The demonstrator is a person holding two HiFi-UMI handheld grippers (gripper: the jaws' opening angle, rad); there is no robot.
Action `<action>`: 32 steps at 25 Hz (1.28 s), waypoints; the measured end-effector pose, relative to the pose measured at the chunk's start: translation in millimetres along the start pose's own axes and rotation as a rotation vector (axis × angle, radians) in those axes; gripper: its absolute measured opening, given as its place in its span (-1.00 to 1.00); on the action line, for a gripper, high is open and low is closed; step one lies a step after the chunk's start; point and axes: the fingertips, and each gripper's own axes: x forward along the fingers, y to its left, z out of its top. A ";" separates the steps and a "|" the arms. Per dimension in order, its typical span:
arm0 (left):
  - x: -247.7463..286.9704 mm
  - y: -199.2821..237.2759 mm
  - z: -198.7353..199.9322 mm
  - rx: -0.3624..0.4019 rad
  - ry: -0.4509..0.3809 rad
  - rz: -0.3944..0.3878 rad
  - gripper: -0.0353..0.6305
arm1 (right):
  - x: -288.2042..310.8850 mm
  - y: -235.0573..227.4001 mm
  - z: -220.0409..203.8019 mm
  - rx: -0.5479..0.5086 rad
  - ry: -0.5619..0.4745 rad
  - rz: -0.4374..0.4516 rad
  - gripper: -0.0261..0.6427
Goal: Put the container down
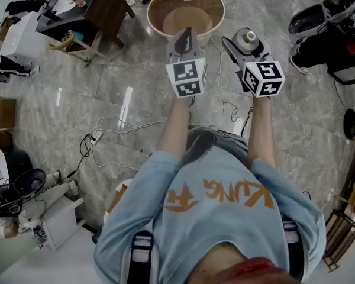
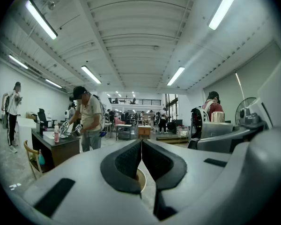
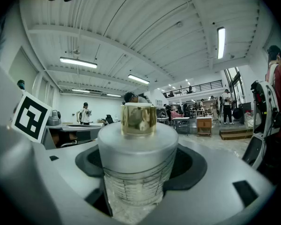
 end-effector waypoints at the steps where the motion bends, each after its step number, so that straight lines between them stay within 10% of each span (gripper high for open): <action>1: 0.5 -1.3 0.0 0.002 0.001 0.000 -0.81 | -0.4 -0.7 0.1 -0.003 0.000 0.003 0.13; 32: 6.0 -34.9 -10.1 -0.017 0.004 0.037 -0.81 | -25.9 -46.2 -8.0 0.003 0.014 0.008 0.13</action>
